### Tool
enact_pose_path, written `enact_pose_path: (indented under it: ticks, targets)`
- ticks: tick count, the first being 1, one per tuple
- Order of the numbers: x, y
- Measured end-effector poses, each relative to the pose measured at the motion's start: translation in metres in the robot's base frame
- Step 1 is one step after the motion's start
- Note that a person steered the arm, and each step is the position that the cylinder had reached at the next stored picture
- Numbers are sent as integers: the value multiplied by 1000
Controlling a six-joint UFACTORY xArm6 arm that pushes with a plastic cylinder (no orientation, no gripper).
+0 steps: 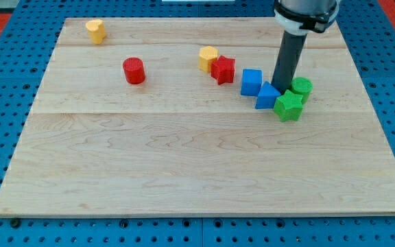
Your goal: Slide the blue triangle to the top center
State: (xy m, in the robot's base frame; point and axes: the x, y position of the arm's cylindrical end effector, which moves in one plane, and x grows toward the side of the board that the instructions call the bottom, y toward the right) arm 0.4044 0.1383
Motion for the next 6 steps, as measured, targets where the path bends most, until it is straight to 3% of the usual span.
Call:
enact_pose_path:
  ticks: [1,3,5,6]
  targets:
    - [1,-39]
    - [47,-40]
    - [45,-164]
    - [46,-184]
